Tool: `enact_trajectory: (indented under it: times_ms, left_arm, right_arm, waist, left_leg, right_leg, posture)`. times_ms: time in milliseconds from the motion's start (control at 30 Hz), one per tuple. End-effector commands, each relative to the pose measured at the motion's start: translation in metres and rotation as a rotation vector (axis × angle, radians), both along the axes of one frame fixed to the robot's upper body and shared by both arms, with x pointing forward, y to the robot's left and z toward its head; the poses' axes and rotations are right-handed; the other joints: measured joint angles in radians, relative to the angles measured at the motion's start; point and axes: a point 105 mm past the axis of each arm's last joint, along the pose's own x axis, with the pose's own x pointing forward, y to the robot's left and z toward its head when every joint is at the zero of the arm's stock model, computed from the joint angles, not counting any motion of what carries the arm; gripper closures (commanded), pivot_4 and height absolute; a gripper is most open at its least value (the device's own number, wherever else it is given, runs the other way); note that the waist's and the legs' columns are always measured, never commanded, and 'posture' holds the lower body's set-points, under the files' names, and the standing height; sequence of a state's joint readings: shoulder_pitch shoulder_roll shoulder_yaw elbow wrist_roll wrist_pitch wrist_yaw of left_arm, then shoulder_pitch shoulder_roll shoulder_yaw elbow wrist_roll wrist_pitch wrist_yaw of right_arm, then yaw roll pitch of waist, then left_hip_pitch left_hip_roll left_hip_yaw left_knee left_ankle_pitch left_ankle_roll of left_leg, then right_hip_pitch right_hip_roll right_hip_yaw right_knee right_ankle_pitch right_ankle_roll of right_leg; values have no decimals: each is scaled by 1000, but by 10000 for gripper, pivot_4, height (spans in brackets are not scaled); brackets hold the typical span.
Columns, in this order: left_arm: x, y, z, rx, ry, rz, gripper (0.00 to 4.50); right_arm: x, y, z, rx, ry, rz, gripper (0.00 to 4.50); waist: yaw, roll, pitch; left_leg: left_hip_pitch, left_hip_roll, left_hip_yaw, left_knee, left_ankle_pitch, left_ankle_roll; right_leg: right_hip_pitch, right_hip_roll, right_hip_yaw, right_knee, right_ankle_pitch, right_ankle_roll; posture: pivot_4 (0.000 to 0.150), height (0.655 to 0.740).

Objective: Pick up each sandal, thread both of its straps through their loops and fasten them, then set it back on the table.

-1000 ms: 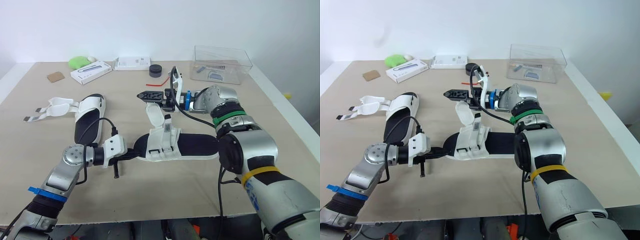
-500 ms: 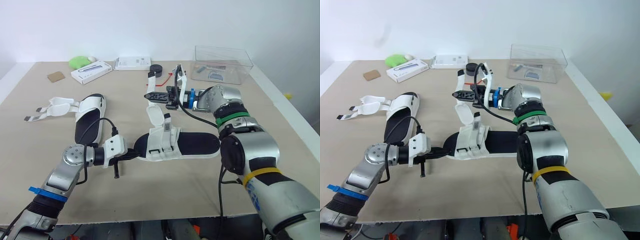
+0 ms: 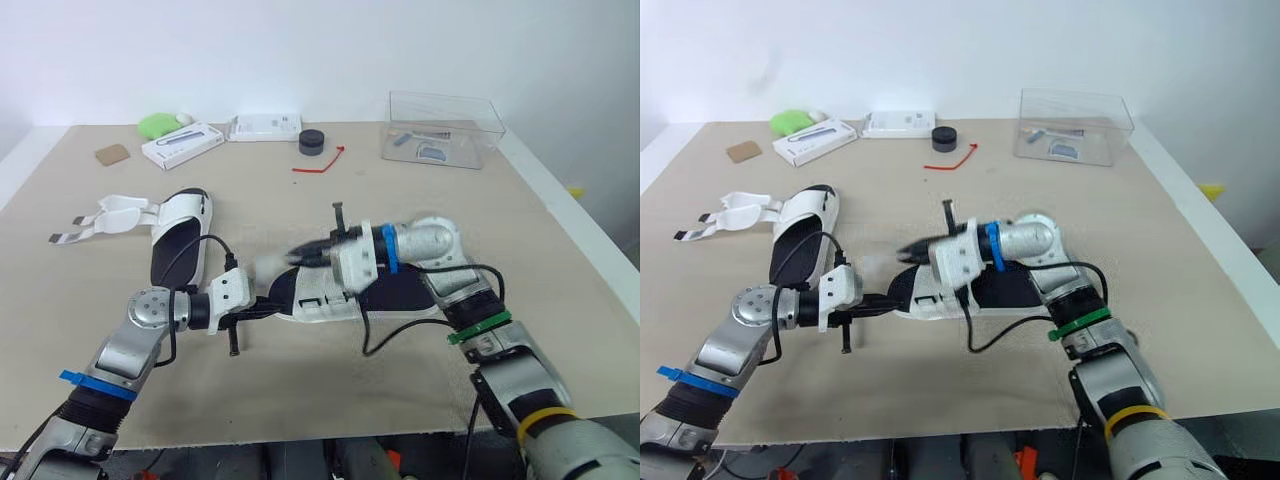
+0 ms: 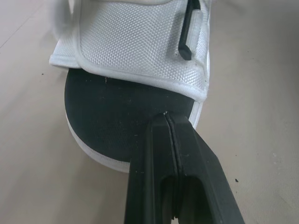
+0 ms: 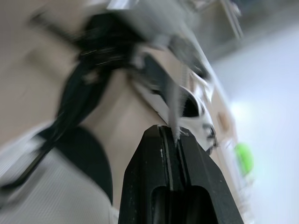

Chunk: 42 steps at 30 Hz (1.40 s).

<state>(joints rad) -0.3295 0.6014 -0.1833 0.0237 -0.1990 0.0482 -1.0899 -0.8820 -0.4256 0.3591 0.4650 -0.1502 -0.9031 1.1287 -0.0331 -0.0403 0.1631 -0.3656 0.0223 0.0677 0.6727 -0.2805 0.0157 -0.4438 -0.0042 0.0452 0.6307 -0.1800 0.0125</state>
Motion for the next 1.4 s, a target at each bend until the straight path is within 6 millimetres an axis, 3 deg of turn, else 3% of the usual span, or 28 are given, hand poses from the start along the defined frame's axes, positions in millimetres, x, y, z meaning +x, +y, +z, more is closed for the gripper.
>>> enact_trajectory:
  times_ms: [33, 133, 167, 233, 333, 367, 467, 500, 633, 733, 867, 967, 1000, 1100, 1267, 1400]
  left_arm:
    - [-1, 2, -19, 44, 71, 10, 45000]
    - [-1, 1, -19, 42, 71, 6, 45000]
    - [0, 0, -19, 41, 72, 5, 45000]
    - [-1, 0, -19, 41, 72, 4, 45000]
    - [-2, -1, -20, 39, 75, 0, 45000]
    - [-2, -1, -20, 39, 76, 0, 45000]
    - [-3, 0, -21, 40, 79, 0, 45000]
    - [-4, 0, -21, 41, 80, 0, 45000]
    - [-5, 1, -21, 42, 84, 1, 45000]
    - [-5, 1, -21, 42, 87, -2, 45000]
    - [-5, 1, -21, 43, 89, -5, 45000]
    - [-6, 1, -21, 44, 91, -8, 45000]
    - [-6, 0, -21, 44, 92, -9, 45000]
    - [-6, 1, -21, 48, 95, -14, 45000]
    - [-5, 1, -20, 51, 96, -18, 45000]
    - [-3, 0, -18, 42, 93, -17, 45000]
  right_arm:
    - [-1, -3, 0, -81, -216, 97, 44590]
    - [6, -6, -5, -117, -196, 75, 44590]
    - [7, -5, -3, -104, -191, 73, 38033]
    - [7, -3, 4, -81, -181, 73, 33119]
    - [1, -9, 9, -89, -159, 86, 19674]
    - [0, -13, 8, -105, -161, 89, 17264]
    - [-4, -30, 6, -164, -163, 86, 2352]
    - [-4, -38, 6, -181, -156, 74, 861]
    - [-5, -57, 10, -205, -134, 24, 861]
    - [-8, -63, 22, -106, -2, -58, 861]
    - [-23, -59, 47, 179, 517, -195, 861]
    - [-46, -57, 47, 223, 903, -249, 861]
    - [-54, -58, 43, 222, 1053, -276, 861]
    - [-65, -68, 23, 191, 1269, -386, 861]
    - [-88, -72, 3, 101, 1478, -440, 861]
    - [-83, -72, -25, 67, 1487, -564, 861]
  waist:
    - [0, 0, 0]
    - [0, 0, 0]
    - [1, 0, 0]
    - [3, 0, 0]
    - [5, 0, 0]
    - [6, 0, 0]
    - [9, 0, 0]
    - [10, 0, 0]
    - [10, 0, 0]
    - [11, 0, 0]
    - [12, 0, 0]
    - [13, 1, -1]
    - [13, 0, -1]
    - [13, -2, -2]
    - [13, -1, -2]
    - [12, -1, -2]
  left_leg:
    - [1, 0, 1, 0, 0, 0]
    - [2, 0, 1, 0, 1, 1]
    - [3, 0, 1, 0, 1, 1]
    - [4, 0, 0, 0, 1, 1]
    - [4, 0, 0, 0, 1, 1]
    - [4, 0, 0, 0, 1, 1]
    - [4, 0, 0, 0, 1, 1]
    - [4, 0, 0, 0, 1, 1]
    - [4, 0, -1, -1, 0, 2]
    - [4, 0, -1, -2, 0, 2]
    - [4, 2, -2, -2, 0, 2]
    - [3, 2, -4, -2, 0, 2]
    - [3, 2, -4, -1, 0, 2]
    - [2, 3, -6, -1, 0, 1]
    - [0, 3, -6, -1, 0, 1]
    - [-2, 3, -8, 0, 0, 1]
  right_leg:
    - [0, 0, 1, 0, 0, -1]
    - [1, 0, 1, 1, -1, -7]
    - [1, 0, 1, 1, 0, -10]
    - [2, -1, 2, 1, 0, -11]
    - [2, -1, 2, 1, 0, -11]
    - [2, -1, 2, 1, 0, -11]
    - [3, -3, 2, 1, -1, -11]
    - [3, -3, 2, 1, -1, -11]
    - [3, -4, 2, 1, -1, -10]
    - [3, -4, 2, 1, -1, -10]
    - [3, -3, 1, 2, -1, -10]
    - [2, -4, -1, 2, -1, -10]
    - [2, -4, -2, 2, -1, -10]
    - [3, -3, -4, 1, -5, -5]
    - [2, -2, -4, 0, -5, -2]
    - [1, -1, -4, 0, -5, -1]
  posture:
    - [1500, 7400]
    - [1500, 7400]
    - [1500, 7400]
    - [1500, 7400]
    - [1500, 7400]
    - [1500, 7400]
    - [1500, 7400]
    - [1500, 7400]
    - [1500, 7400]
    - [1500, 7400]
    - [1500, 7400]
    - [1500, 7400]
    - [1500, 7400]
    - [1500, 7400]
    - [1500, 7400]
    - [1500, 7400]
